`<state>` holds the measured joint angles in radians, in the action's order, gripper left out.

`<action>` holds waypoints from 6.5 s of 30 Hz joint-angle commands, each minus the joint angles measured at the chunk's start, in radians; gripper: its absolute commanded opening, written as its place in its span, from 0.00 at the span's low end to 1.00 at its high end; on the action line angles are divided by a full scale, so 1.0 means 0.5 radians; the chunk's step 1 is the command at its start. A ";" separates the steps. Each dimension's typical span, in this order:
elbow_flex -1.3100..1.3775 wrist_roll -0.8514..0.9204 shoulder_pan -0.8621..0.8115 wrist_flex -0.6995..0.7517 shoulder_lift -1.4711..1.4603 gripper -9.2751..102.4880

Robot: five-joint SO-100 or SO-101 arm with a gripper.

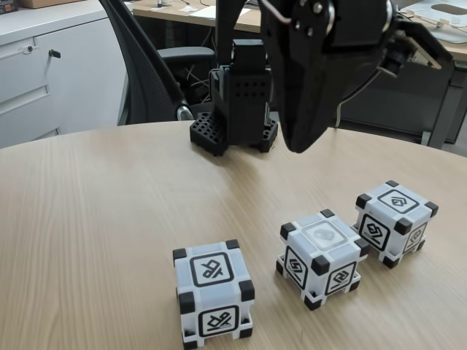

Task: Stack cubes from left to right.

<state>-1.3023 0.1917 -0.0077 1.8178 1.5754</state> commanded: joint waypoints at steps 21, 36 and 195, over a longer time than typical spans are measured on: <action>0.021 0.261 -0.034 0.018 0.344 0.08; 0.018 -0.080 0.350 0.021 0.341 0.08; -0.488 -0.436 0.914 -0.552 -0.546 0.10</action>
<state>-1.5877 -0.0245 0.4556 1.5386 1.2931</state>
